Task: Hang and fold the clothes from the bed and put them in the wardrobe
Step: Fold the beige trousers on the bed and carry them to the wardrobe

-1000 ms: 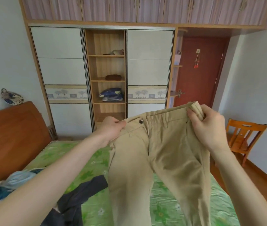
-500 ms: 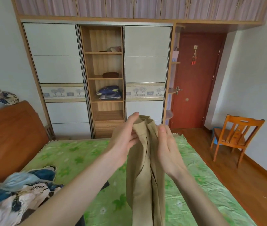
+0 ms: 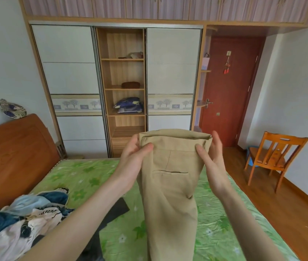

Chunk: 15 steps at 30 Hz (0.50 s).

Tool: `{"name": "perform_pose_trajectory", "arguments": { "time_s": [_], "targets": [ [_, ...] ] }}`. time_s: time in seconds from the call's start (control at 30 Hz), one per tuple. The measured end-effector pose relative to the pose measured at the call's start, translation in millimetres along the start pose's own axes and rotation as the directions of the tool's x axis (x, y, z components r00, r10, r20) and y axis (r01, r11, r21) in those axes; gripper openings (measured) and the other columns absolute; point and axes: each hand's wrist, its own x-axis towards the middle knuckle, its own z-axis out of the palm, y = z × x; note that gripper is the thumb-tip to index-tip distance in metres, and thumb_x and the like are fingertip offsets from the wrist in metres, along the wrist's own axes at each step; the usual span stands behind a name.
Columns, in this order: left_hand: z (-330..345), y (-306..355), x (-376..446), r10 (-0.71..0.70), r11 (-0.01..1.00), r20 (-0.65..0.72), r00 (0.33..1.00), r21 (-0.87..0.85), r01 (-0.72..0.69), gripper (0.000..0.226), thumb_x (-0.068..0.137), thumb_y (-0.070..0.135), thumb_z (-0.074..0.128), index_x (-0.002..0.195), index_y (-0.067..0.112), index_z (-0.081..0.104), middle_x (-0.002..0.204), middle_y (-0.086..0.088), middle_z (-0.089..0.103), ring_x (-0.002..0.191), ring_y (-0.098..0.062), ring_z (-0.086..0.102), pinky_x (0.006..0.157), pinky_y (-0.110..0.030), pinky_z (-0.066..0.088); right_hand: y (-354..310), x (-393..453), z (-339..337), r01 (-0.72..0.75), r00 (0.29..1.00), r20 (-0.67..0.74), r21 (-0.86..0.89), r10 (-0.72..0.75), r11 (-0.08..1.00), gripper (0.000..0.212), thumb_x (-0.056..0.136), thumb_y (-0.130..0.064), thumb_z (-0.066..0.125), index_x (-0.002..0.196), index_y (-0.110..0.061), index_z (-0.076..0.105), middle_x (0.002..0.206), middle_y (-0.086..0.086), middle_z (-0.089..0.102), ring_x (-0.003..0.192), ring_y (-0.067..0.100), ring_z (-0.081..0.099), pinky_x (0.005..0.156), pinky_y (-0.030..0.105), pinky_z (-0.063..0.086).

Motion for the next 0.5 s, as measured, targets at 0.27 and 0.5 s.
{"name": "perform_pose_trajectory", "arguments": {
  "time_s": [0.27, 0.5],
  "targets": [
    [-17.0, 14.5, 11.5, 0.001, 0.843, 0.134, 0.991, 0.533, -0.073, 0.062, 0.080, 0.048, 0.089, 0.128, 0.033, 0.052, 0.118, 0.027, 0.072, 0.108, 0.006, 0.069, 0.095, -0.030, 0.056, -37.9, 32.7, -5.6, 0.186, 0.982, 0.014, -0.255, -0.189, 0.949, 0.040, 0.081, -0.039, 0.089, 0.084, -0.004, 0.071, 0.088, 0.019, 0.074, 0.074, 0.014, 0.068, 0.067, 0.037, 0.058],
    [-6.8, 62.7, 47.7, 0.177, 0.931, 0.124, 0.976, 0.301, -0.207, 0.045, 0.093, 0.004, 0.077, 0.133, 0.011, 0.057, 0.124, 0.000, 0.076, 0.113, -0.012, 0.073, 0.089, -0.026, 0.060, -130.4, 53.2, -14.3, 0.225, 0.963, 0.226, -0.364, -0.148, 0.904, 0.031, 0.079, -0.041, 0.089, 0.101, -0.022, 0.079, 0.100, -0.006, 0.081, 0.092, 0.010, 0.077, 0.074, 0.021, 0.061]
  ]
}}
